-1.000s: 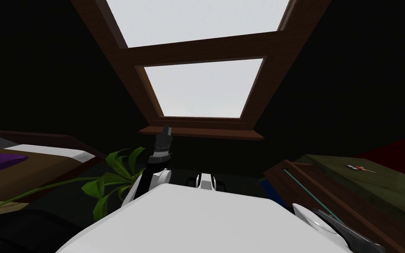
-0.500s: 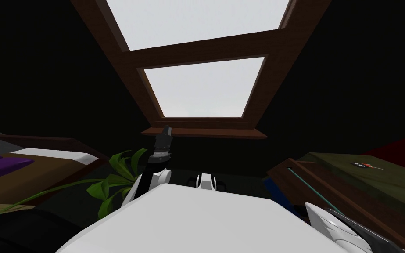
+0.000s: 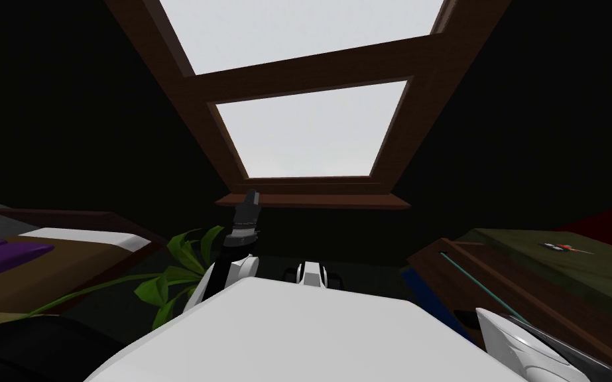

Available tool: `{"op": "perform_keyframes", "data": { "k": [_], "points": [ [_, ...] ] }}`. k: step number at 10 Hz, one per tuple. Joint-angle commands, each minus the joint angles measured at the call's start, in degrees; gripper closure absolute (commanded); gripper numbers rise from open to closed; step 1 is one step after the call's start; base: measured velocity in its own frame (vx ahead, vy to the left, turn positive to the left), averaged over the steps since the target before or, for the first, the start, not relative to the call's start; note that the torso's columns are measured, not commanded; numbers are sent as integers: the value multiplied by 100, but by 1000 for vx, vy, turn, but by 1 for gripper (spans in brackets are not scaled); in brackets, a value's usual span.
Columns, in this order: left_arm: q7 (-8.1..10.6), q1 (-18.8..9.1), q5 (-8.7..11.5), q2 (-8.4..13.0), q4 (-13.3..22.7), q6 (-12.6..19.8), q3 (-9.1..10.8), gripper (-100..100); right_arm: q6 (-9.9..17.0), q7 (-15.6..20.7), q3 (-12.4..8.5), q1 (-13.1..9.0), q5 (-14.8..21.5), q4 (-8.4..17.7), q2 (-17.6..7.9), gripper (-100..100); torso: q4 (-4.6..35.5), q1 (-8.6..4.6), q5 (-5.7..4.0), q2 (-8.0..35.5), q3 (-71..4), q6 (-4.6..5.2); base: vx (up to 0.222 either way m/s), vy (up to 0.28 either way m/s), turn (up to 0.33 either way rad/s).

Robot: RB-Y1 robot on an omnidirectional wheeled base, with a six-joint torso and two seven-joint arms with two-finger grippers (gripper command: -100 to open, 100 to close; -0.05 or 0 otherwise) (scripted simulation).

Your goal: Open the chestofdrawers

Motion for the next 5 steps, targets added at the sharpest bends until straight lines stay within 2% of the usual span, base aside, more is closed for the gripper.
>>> {"op": "perform_keyframes", "data": {
  "k": [1, 5],
  "points": [
    [0, 0, 0, 0, 0, 0, 0, 0, -12, 7, 8, 7, -7, 3, 30, 0, -4, -14, -12, -5, -1, 2, 0, 0, 0],
    [0, 0, 0, 0, 0, 0, 0, 0, -48, 14, 31, 18, -20, 22, 106, 0, -13, -48, -47, -17, -1, 1, 0, 0, 0]
  ]
}}
